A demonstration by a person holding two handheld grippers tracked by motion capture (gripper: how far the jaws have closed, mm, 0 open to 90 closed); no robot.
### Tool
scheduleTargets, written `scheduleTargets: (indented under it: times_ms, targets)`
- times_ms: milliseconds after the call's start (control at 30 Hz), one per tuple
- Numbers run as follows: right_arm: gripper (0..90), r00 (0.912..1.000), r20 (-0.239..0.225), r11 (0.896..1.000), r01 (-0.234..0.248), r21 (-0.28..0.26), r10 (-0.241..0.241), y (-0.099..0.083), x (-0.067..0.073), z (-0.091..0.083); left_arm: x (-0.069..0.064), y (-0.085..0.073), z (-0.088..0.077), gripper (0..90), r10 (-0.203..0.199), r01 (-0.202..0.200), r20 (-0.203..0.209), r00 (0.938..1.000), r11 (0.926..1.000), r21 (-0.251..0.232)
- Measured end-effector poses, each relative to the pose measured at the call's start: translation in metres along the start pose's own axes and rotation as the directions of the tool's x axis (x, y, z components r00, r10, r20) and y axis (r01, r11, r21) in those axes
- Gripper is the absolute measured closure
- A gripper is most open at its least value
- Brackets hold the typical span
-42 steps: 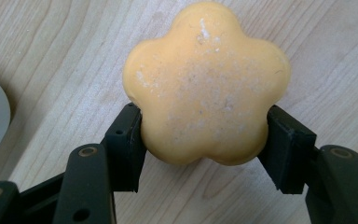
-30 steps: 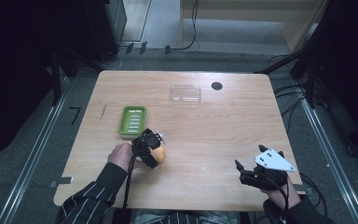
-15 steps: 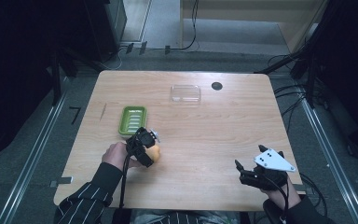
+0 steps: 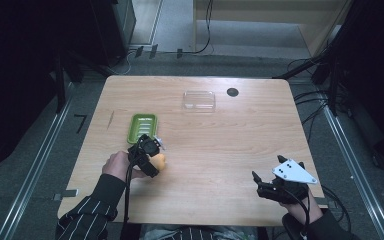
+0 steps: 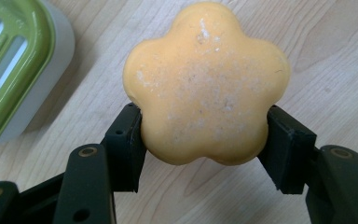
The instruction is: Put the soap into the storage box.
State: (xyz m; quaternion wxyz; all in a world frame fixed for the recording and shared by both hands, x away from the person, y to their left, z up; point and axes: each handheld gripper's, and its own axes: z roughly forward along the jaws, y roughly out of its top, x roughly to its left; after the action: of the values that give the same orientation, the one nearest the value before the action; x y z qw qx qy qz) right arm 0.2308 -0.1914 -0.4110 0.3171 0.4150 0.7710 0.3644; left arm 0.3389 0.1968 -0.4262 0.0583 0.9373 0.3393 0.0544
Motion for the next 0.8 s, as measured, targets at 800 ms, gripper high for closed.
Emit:
scheduleTargets:
  times_ms: [800]
  targets:
    - [13.7, 1.0000, -0.003, 1.000, 0.003, 0.002, -0.003, 0.000, 0.000, 0.000, 0.018, -0.006, -0.019, 39.6, -0.077, 0.076, -0.019, 0.9969, 0.9965, -0.035]
